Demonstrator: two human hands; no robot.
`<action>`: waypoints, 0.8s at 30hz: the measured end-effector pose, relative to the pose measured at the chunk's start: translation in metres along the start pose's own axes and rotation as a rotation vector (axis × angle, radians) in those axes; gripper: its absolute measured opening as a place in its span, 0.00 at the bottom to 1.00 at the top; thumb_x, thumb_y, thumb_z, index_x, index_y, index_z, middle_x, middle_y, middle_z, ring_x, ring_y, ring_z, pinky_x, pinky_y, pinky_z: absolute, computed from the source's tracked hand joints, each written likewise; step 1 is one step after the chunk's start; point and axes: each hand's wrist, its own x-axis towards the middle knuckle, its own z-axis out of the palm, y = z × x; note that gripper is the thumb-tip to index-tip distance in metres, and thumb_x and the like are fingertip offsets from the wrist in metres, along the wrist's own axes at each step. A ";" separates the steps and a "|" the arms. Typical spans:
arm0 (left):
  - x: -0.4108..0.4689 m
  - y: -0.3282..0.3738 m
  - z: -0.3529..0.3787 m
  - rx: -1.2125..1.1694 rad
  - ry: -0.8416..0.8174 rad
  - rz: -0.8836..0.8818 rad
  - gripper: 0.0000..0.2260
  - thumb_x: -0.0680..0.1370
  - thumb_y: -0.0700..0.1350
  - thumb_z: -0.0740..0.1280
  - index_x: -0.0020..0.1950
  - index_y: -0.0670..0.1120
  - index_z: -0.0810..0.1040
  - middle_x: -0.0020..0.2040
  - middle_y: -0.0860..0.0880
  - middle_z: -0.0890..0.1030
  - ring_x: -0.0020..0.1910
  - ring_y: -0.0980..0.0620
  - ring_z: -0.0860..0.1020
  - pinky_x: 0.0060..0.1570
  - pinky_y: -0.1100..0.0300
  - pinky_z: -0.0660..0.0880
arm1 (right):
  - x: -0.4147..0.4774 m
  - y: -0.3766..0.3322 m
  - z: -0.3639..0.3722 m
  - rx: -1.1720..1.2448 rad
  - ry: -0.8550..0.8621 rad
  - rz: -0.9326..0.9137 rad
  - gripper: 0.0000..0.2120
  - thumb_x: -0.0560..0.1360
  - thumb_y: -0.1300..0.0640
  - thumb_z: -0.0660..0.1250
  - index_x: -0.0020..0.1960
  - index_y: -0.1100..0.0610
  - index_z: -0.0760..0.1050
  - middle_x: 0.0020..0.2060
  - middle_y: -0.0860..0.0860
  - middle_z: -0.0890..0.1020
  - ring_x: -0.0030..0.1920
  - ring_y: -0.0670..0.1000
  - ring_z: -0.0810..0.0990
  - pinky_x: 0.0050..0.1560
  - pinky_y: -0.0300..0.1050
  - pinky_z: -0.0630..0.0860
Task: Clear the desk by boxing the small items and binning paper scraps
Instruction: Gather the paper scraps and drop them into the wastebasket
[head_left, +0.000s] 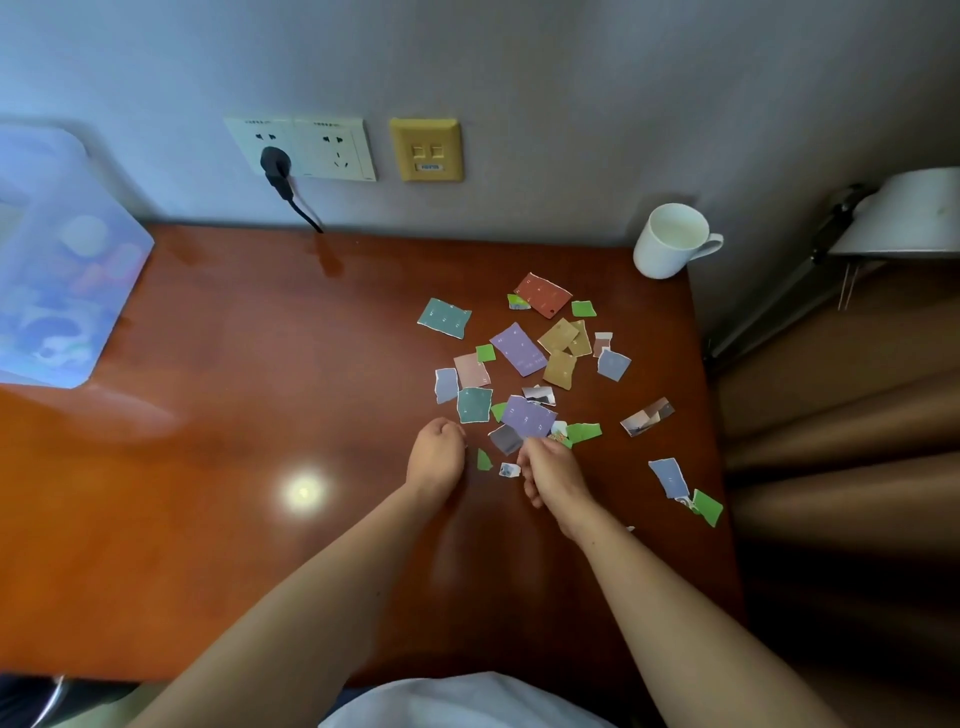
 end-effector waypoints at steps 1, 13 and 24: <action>-0.001 0.002 0.002 0.023 -0.001 0.003 0.11 0.77 0.41 0.55 0.37 0.46 0.71 0.35 0.47 0.75 0.39 0.45 0.71 0.41 0.54 0.69 | 0.001 0.000 0.000 -0.007 0.012 -0.031 0.08 0.76 0.60 0.60 0.37 0.57 0.68 0.30 0.52 0.68 0.28 0.48 0.65 0.28 0.39 0.61; -0.003 -0.013 0.001 0.676 -0.061 0.249 0.12 0.72 0.46 0.67 0.54 0.56 0.74 0.53 0.52 0.72 0.49 0.47 0.78 0.46 0.54 0.76 | 0.014 0.009 0.000 -0.792 0.084 -0.293 0.06 0.74 0.49 0.69 0.42 0.47 0.73 0.42 0.46 0.80 0.45 0.52 0.79 0.38 0.40 0.68; -0.003 -0.006 -0.004 0.809 -0.049 0.354 0.04 0.72 0.49 0.68 0.41 0.55 0.73 0.46 0.53 0.78 0.48 0.50 0.78 0.41 0.57 0.73 | 0.006 -0.002 -0.003 0.058 0.001 -0.028 0.08 0.73 0.70 0.56 0.40 0.59 0.67 0.31 0.57 0.76 0.25 0.50 0.72 0.22 0.38 0.69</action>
